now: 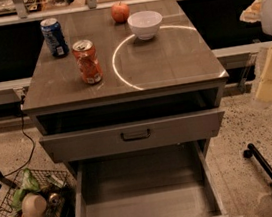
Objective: Move white bowl near coke can
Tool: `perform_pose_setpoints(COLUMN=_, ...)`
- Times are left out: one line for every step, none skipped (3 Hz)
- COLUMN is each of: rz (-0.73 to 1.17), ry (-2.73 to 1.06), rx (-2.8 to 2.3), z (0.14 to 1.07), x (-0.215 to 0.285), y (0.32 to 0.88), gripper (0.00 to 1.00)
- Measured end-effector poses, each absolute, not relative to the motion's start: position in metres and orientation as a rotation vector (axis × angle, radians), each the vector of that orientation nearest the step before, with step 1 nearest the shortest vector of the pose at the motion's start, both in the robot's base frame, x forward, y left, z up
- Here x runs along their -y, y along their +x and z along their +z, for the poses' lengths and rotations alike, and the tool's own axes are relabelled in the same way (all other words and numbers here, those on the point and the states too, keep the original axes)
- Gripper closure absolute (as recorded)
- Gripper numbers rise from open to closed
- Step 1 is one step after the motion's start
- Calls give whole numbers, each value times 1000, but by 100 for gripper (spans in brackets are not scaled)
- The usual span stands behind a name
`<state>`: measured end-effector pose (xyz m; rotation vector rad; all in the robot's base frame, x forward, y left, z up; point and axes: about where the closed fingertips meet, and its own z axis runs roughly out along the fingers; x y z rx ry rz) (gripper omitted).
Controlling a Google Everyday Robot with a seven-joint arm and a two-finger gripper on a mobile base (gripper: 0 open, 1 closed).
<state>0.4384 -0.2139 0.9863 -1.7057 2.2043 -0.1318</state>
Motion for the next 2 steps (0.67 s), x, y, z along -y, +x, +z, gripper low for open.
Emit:
perform_pose_setpoints(rz=-132, ry=-1706, rx=-2204, z=986, x=214, y=438, gripper=0)
perform_pose_setpoints(rz=-230, ry=-1655, rx=-2183, z=991, x=218, y=460, gripper=0)
